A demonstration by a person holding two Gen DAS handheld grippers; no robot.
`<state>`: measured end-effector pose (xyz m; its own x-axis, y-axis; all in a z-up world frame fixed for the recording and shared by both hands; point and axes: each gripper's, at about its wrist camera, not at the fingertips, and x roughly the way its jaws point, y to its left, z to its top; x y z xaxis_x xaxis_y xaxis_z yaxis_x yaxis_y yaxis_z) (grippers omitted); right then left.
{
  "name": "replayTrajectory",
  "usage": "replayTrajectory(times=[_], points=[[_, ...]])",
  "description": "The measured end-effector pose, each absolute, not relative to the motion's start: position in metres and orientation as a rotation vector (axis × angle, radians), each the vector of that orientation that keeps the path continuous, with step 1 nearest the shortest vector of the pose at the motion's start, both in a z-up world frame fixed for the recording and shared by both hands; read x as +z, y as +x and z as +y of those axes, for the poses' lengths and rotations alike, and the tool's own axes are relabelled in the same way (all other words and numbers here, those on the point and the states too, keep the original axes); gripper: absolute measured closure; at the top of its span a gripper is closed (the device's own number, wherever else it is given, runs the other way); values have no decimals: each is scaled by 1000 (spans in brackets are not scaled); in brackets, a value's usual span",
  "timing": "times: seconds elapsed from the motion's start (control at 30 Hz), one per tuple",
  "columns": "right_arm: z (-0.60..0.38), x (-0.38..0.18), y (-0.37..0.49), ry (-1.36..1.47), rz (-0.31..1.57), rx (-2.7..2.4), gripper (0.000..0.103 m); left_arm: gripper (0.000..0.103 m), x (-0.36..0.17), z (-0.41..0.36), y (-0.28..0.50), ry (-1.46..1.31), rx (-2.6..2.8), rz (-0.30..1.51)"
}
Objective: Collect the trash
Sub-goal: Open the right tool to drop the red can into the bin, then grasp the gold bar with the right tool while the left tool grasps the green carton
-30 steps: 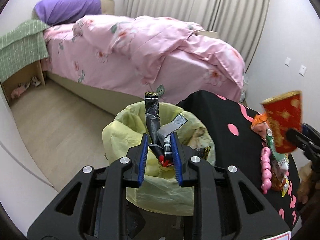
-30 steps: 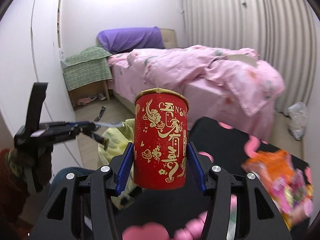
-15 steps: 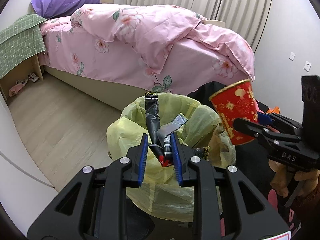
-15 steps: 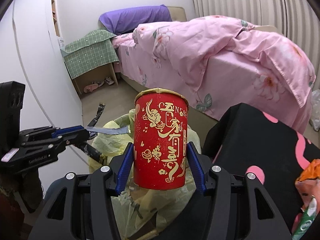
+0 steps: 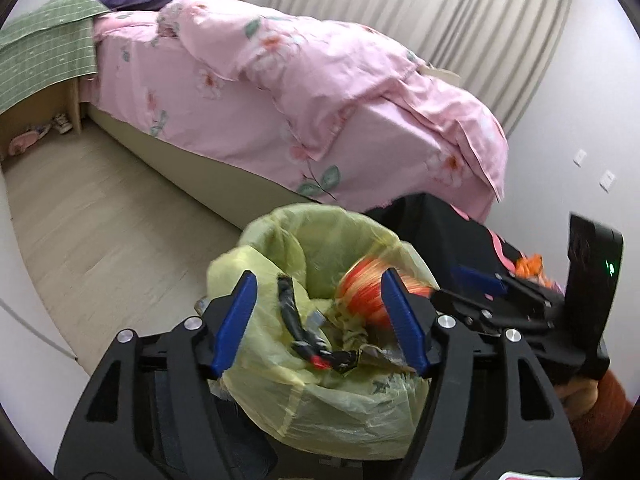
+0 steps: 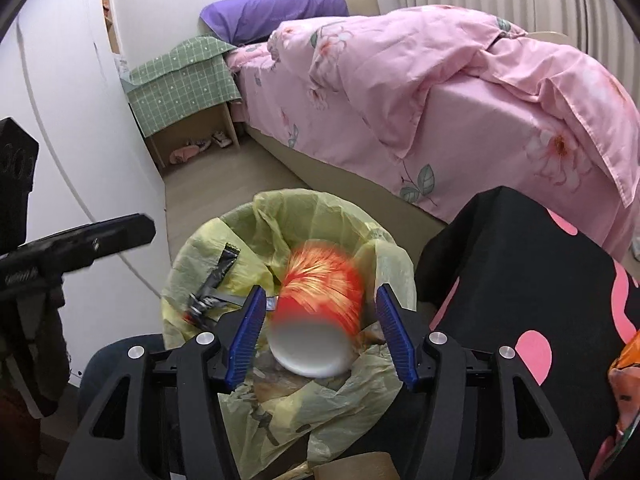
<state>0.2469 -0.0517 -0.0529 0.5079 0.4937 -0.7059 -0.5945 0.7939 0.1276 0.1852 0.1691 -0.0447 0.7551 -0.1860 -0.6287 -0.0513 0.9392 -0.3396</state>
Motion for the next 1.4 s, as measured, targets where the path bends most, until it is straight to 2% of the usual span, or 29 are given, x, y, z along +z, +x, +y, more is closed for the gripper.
replayTrajectory(times=[0.13, 0.33, 0.73, 0.9, 0.97, 1.1, 1.23, 1.4], points=[[-64, -40, 240, -121, 773, 630, 49, 38, -33, 172, 180, -351, -32, 689], [-102, -19, 220, -97, 734, 564, 49, 37, -20, 152, 171, -318, -32, 664], [-251, 22, 143, -130, 583, 281, 49, 30, -7, 26, 168, -201, -287, 667], [-326, 14, 120, -106, 608, 163, 49, 30, -15, -45, 169, -143, -445, 716], [-352, 9, 110, -111, 607, 97, 49, 23, -19, -69, 168, -126, -514, 736], [-398, 2, 98, -110, 609, 10, 49, 22, -23, -110, 171, -119, -620, 781], [-449, -4, 107, -135, 601, -77, 49, 22, -12, -132, 176, -90, -635, 761], [-526, -32, 158, -42, 673, -109, 50, 22, -3, -130, 184, -91, -591, 731]])
